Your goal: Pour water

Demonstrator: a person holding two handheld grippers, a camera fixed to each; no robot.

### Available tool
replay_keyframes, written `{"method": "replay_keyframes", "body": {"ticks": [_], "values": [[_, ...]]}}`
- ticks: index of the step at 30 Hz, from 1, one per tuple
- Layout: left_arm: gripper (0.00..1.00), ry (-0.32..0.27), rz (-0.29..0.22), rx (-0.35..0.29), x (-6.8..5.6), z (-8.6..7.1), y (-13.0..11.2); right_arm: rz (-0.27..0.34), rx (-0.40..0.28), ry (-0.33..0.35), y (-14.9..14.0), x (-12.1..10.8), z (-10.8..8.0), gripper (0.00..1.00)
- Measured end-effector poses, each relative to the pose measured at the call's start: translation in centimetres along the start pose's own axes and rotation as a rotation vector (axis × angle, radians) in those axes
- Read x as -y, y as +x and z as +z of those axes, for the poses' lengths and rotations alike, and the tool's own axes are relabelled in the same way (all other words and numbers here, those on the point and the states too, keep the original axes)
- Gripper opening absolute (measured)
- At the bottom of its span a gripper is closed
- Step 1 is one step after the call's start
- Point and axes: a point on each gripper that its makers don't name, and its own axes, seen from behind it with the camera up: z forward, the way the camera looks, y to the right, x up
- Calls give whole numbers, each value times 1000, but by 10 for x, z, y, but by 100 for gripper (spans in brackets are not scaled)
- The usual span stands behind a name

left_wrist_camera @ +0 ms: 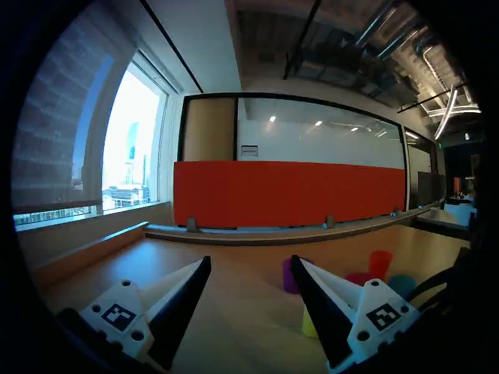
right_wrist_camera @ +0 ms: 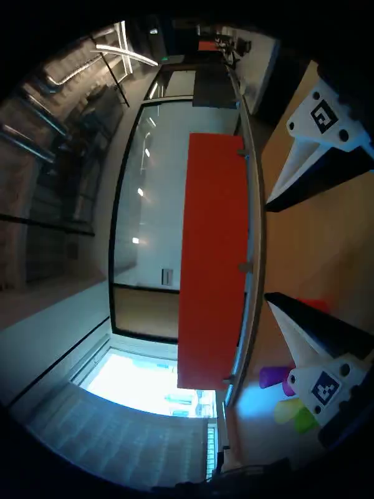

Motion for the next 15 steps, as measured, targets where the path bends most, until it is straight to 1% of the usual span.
{"method": "replay_keyframes", "body": {"ticks": [3,5,8,11,15], "values": [[94,6,7,-8,-3,2,0,-2,19,1,-6,-1,0,100],[94,17,7,-14,-4,2,1,-2,32,-7,-10,-5,1,100],[94,18,2,-22,-5,3,-1,2,44,-26,-12,-12,-1,100],[94,14,-4,-25,-6,3,-6,10,53,-44,-14,-19,-4,100],[94,19,-3,-19,-3,2,-16,15,70,-63,-19,-27,-8,100]]}}
